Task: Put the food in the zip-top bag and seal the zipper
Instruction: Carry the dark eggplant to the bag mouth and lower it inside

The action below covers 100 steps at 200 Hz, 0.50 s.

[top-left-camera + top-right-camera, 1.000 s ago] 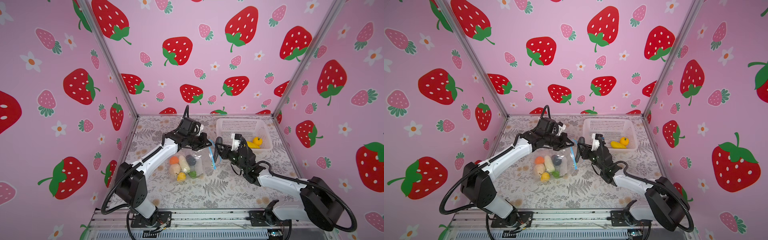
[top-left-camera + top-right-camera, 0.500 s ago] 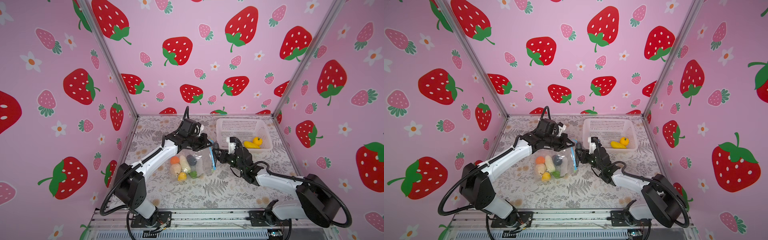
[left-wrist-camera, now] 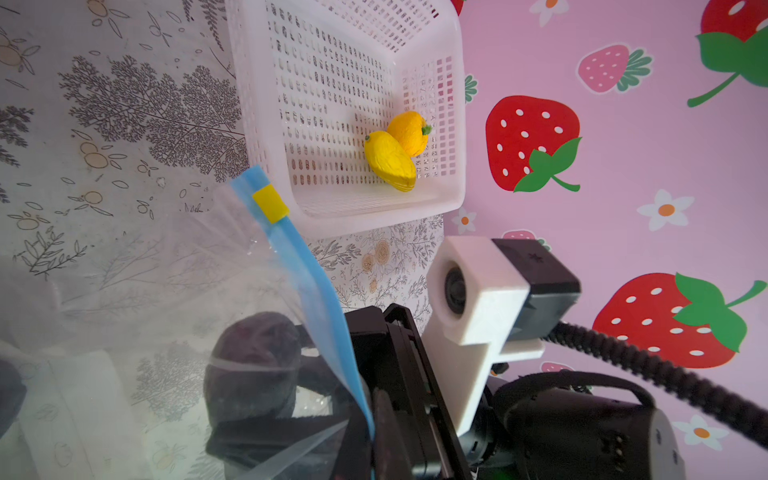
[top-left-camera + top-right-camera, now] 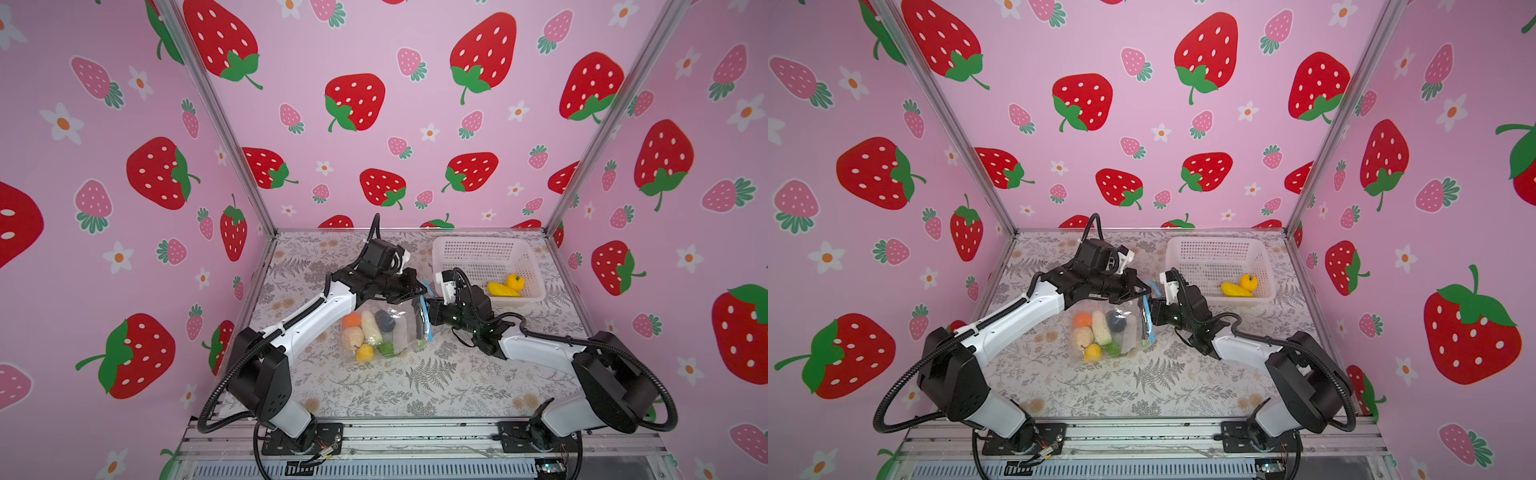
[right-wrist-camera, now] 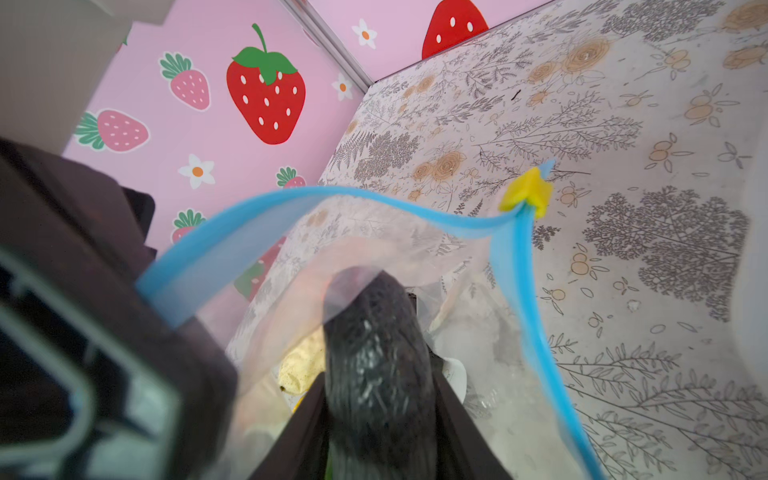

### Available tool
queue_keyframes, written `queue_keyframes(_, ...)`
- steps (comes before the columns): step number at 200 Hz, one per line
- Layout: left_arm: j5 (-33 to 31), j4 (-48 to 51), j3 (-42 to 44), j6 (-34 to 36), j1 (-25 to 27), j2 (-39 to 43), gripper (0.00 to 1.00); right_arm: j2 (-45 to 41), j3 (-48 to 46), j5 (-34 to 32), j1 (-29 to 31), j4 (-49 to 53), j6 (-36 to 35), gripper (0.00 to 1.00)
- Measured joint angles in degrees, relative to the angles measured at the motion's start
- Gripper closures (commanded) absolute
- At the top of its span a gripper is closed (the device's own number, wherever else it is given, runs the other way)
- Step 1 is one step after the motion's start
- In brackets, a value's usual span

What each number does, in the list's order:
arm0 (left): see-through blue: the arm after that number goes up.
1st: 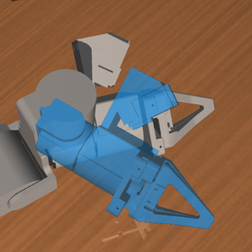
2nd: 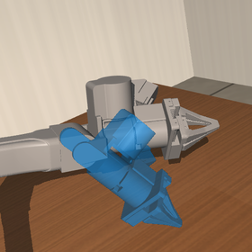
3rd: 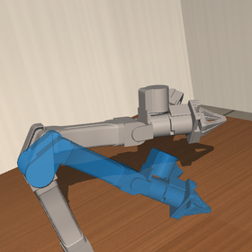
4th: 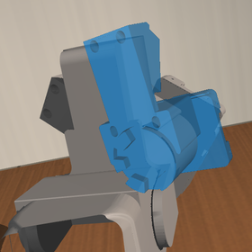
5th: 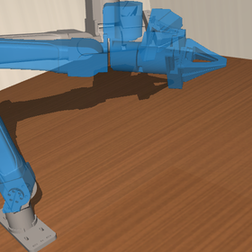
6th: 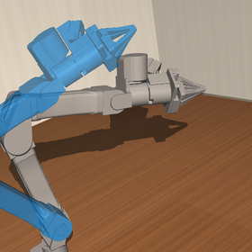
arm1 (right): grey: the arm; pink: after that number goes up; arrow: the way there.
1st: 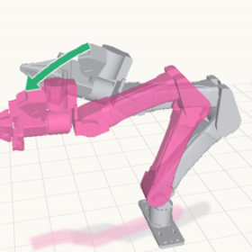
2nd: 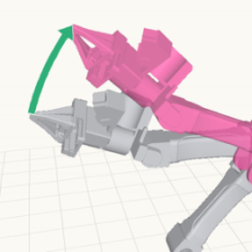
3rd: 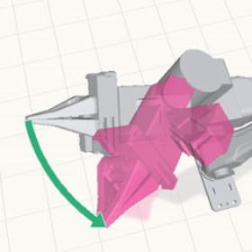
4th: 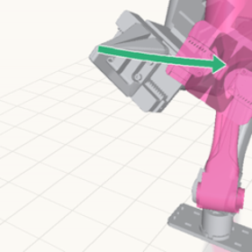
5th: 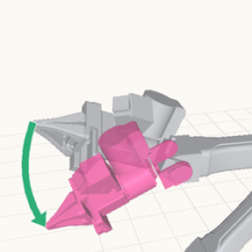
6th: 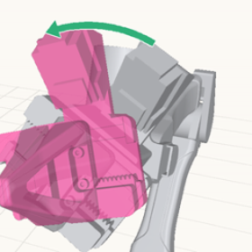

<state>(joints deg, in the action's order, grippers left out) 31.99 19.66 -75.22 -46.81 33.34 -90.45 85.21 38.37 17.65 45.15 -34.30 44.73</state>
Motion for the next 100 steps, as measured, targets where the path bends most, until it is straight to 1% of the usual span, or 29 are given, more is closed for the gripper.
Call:
queue_keyframes(17,0.02,-0.35,0.70,0.00,0.04,0.39,1.00,0.02,0.02,0.48,0.00,0.74,-0.55,0.49)
queue_keyframes(53,0.00,-0.42,1.29,0.02,0.09,1.07,1.00,0.02,0.04,1.01,0.00,1.77,-0.98,0.49)
queue_keyframes(55,0.00,-0.42,1.29,0.00,0.09,1.09,1.00,0.02,0.04,1.01,0.00,1.84,-1.03,0.46)
queue_keyframes(58,0.00,-0.42,1.29,0.02,0.09,1.11,1.00,0.02,0.04,1.03,0.00,1.90,-1.05,0.45)
queue_keyframes(100,0.00,-0.55,1.49,0.02,0.09,1.18,1.00,-0.24,0.94,1.01,0.00,4.37,-2.03,0.44)
